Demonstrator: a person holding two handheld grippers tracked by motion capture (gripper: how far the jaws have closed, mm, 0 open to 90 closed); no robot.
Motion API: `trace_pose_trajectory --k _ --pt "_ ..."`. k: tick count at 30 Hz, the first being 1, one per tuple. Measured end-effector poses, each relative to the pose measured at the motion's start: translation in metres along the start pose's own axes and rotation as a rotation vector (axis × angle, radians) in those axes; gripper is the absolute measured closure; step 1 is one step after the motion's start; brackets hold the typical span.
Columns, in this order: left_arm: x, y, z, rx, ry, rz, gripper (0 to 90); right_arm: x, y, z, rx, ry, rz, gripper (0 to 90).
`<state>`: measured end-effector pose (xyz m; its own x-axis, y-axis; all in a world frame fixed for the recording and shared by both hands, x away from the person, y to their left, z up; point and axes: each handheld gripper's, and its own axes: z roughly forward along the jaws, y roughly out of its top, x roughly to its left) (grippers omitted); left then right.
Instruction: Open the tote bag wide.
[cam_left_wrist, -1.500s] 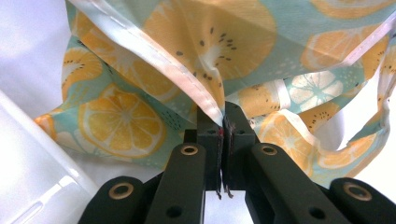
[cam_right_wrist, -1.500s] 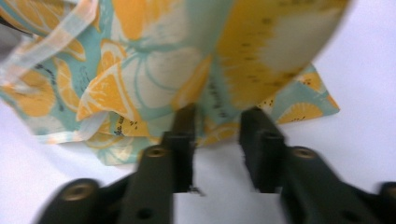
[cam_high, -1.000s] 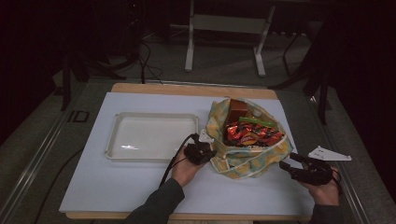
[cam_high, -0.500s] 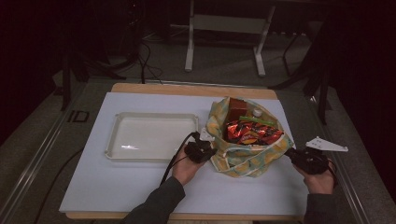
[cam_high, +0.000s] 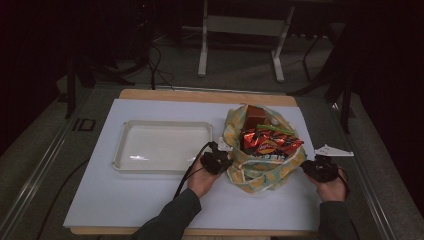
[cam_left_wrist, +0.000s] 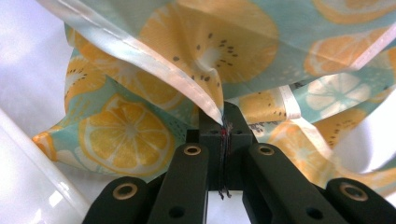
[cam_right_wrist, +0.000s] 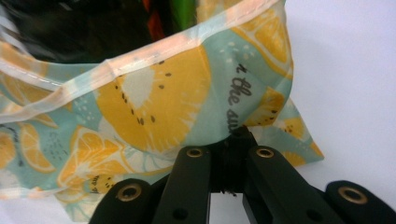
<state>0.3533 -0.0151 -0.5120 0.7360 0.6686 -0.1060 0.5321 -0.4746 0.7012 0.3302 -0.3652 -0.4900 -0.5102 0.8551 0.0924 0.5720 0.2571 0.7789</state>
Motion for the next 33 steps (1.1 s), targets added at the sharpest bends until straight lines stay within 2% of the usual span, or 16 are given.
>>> trace_pose_trajectory --k 3,6,8,23,26,33 --pt "0.001 0.0 0.004 0.013 0.019 -0.013 88.6 -0.002 -0.003 0.004 0.022 0.017 0.007 90.0" --pt "0.002 -0.001 0.008 0.025 0.033 -0.024 88.7 -0.002 -0.004 0.004 0.032 0.013 -0.004 89.7" --pt "0.001 -0.001 0.007 0.027 0.039 -0.011 88.7 -0.002 -0.005 0.0 0.028 0.008 -0.009 83.3" --pt "0.0 -0.001 0.006 0.024 0.043 0.008 88.5 0.0 -0.006 -0.049 -0.037 0.011 -0.044 48.9" --pt "-0.001 -0.001 0.005 0.021 0.042 0.007 88.5 0.001 -0.004 -0.056 -0.049 -0.002 -0.063 43.8" --pt "0.0 -0.001 0.004 0.02 0.039 0.004 88.4 0.001 0.001 -0.074 -0.1 0.004 -0.053 40.5"
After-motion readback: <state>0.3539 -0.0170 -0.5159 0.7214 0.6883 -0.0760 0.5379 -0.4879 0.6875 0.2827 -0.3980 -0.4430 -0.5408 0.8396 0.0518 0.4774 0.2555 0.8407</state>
